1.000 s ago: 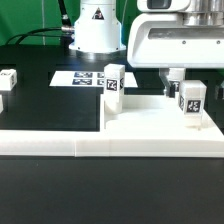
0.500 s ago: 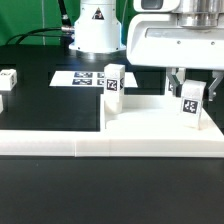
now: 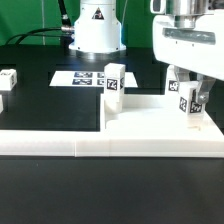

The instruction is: Assemble square table

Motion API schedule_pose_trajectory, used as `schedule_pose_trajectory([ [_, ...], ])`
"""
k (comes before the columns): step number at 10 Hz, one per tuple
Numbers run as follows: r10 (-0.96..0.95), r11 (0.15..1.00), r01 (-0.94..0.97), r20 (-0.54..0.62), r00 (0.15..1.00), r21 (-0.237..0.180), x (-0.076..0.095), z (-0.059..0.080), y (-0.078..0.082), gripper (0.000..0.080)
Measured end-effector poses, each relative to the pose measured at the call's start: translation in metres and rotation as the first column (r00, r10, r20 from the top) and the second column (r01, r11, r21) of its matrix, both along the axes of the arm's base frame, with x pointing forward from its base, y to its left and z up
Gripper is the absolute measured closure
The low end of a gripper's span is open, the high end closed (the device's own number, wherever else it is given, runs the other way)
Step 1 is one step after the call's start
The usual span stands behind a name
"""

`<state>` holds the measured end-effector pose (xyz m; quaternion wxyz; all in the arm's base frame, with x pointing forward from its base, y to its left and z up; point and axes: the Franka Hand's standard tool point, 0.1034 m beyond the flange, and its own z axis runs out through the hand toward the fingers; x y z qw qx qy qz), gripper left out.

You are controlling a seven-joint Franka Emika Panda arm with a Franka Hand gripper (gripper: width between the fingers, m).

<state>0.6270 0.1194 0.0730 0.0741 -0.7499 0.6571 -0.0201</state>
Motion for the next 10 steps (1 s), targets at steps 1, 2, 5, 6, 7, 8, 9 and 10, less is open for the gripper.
schedule_pose_trajectory([
  [1,-0.195,0.979,0.196,-0.019,0.981,0.058,0.0001,-0.0001,0.0016,0.0505],
  [2,-0.276,0.958,0.278,-0.032,0.961,0.074,0.0002,-0.0003,0.0025,0.0505],
  [5,-0.231,0.97,0.232,-0.024,0.973,0.069,0.0001,-0.0007,0.0023,0.0278],
  [6,-0.061,0.997,0.06,0.027,0.998,0.042,0.0021,-0.0004,0.0002,0.0278],
  [7,0.14,0.99,-0.14,0.051,0.989,0.007,0.0029,0.0021,0.0002,0.0176],
  [8,0.307,0.952,-0.306,0.069,0.949,-0.025,0.0043,0.0048,-0.004,0.0158],
  [9,0.332,0.943,-0.331,0.069,0.941,-0.034,0.0043,0.004,-0.0054,0.0158],
  [10,0.399,0.917,-0.396,0.071,0.914,-0.05,0.0043,0.0039,-0.0058,0.0151],
])
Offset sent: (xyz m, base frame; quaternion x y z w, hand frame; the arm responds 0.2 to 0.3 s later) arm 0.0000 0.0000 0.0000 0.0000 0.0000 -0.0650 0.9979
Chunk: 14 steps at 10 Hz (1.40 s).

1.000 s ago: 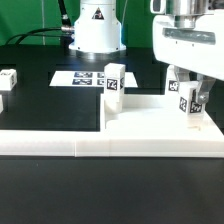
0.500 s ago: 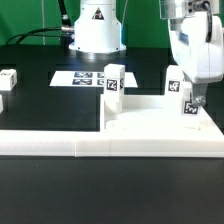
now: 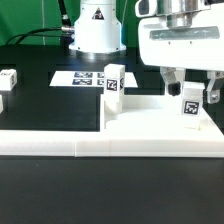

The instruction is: Assemble square table

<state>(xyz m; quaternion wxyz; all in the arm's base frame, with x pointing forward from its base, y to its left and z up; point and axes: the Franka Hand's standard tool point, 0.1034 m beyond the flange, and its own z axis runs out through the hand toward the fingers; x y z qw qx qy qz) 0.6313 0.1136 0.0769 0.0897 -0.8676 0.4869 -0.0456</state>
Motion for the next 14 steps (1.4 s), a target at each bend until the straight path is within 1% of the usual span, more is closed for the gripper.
schedule_pose_trajectory([
  [3,0.164,0.986,-0.163,0.015,0.986,-0.033,0.0,0.0,-0.002,0.0151],
  [4,0.351,0.934,-0.35,-0.002,0.937,-0.066,0.001,0.001,-0.003,0.0151],
  [5,0.488,0.868,-0.489,-0.038,0.872,-0.085,0.002,0.001,0.001,0.0151],
  [6,0.608,0.786,-0.612,-0.072,0.791,-0.089,0.003,-0.006,0.006,0.0151],
  [7,0.642,0.757,-0.647,-0.078,0.762,-0.092,0.002,-0.012,0.003,0.0151],
  [9,0.631,0.767,-0.635,-0.074,0.772,-0.094,0.003,-0.01,0.002,0.0151],
  [11,0.612,0.782,-0.617,-0.075,0.787,-0.092,0.003,-0.01,0.001,0.0418],
  [12,0.569,0.814,-0.574,-0.076,0.819,-0.087,0.003,-0.01,0.001,0.051],
  [14,0.441,0.891,-0.447,-0.082,0.894,-0.075,0.003,-0.01,0.0,0.0509],
])
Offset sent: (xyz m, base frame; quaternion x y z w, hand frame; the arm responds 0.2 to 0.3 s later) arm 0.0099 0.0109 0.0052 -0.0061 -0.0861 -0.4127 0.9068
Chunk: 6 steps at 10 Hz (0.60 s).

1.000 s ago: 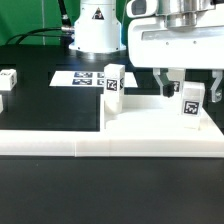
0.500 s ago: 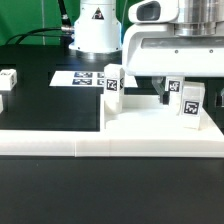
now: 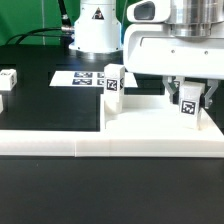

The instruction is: Assemble square table

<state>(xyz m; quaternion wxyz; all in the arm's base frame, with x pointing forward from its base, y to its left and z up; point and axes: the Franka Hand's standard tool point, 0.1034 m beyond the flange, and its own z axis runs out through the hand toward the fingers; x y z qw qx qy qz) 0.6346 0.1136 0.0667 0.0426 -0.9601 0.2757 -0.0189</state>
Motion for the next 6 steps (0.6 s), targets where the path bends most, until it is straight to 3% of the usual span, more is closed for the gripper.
schedule_pose_trajectory([
  [2,-0.282,0.959,0.282,-0.026,0.959,0.0,-0.0007,-0.0005,-0.0005,0.0509],
  [3,-0.468,0.884,0.468,-0.042,0.883,-0.02,-0.0012,-0.0007,-0.0002,0.0509],
  [6,-0.881,0.47,0.88,-0.1,0.462,-0.076,-0.0011,-0.0007,0.0,0.0509],
])
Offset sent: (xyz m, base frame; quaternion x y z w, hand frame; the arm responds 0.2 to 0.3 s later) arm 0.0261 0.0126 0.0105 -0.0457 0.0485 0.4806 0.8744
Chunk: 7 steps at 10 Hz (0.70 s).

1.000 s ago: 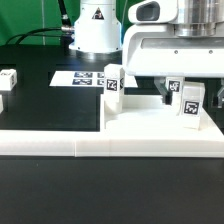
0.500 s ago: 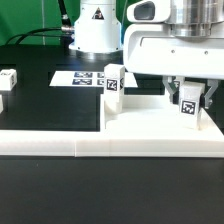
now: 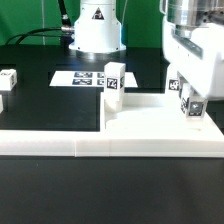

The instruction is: Assemble square table

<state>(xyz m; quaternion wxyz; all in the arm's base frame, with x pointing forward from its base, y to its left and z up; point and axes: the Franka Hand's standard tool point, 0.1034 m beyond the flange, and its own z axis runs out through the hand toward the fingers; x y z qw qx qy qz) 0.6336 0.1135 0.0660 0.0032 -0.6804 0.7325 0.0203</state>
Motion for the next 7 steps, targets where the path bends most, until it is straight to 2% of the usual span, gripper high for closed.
schedule_pose_trajectory([
  [1,-0.091,0.996,0.091,-0.006,0.996,0.016,-0.0005,-0.0003,-0.0013,0.0509],
  [3,-0.225,0.974,0.225,-0.008,0.974,0.014,-0.0015,-0.0005,-0.0013,0.0509],
  [4,-0.236,0.972,0.236,-0.01,0.972,0.011,-0.0021,-0.0012,-0.0016,0.0409],
  [5,-0.202,0.979,0.203,-0.009,0.979,0.012,-0.0021,-0.0015,-0.0017,0.0409],
  [6,-0.171,0.985,0.171,0.003,0.985,0.014,-0.0011,-0.0015,-0.0012,0.027],
  [7,-0.026,1.0,0.025,0.054,0.998,0.014,-0.0008,-0.0025,-0.0003,0.0188],
])
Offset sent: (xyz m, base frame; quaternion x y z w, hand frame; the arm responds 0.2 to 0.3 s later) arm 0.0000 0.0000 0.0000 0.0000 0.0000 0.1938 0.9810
